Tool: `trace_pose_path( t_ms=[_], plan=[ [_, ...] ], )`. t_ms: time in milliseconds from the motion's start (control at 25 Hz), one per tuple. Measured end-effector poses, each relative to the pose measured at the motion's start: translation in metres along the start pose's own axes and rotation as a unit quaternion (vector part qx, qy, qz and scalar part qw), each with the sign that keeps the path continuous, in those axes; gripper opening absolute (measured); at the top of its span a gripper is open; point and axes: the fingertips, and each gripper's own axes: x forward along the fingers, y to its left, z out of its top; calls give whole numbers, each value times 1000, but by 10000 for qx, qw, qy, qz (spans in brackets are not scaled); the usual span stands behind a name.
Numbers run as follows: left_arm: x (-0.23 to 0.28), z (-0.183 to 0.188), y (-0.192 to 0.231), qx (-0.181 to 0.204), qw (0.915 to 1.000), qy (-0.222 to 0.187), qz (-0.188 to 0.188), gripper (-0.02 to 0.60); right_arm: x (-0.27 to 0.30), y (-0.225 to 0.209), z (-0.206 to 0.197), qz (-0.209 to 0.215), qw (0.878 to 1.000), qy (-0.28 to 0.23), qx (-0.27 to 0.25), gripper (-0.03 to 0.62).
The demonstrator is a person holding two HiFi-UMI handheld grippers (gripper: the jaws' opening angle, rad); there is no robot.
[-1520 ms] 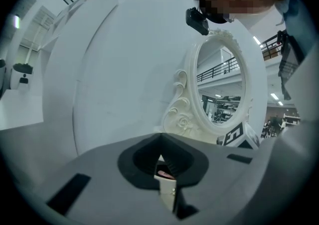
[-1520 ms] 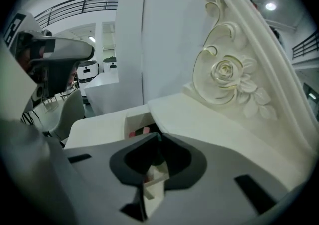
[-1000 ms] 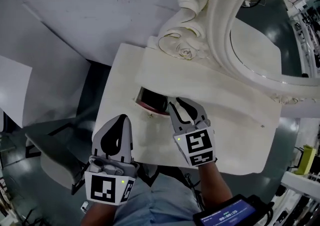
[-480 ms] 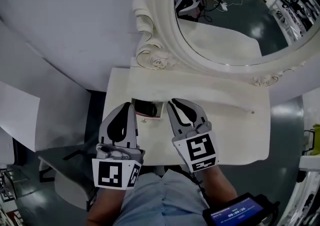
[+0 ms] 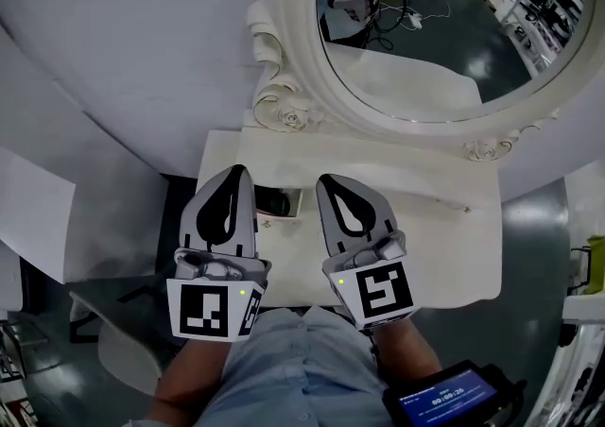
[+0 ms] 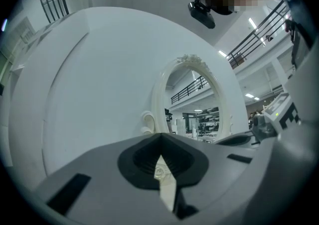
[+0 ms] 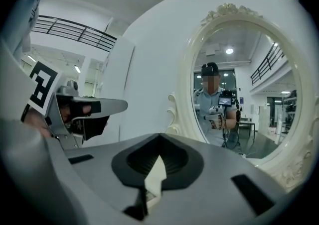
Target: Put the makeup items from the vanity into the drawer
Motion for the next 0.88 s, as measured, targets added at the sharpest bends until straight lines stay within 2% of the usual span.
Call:
trace_pose_path(
  t_ms=[880],
  plan=[
    [-7, -1, -5, 39, 10000, 21, -72, 0, -8, 8, 6, 17, 9999, -136, 94, 2]
  ],
)
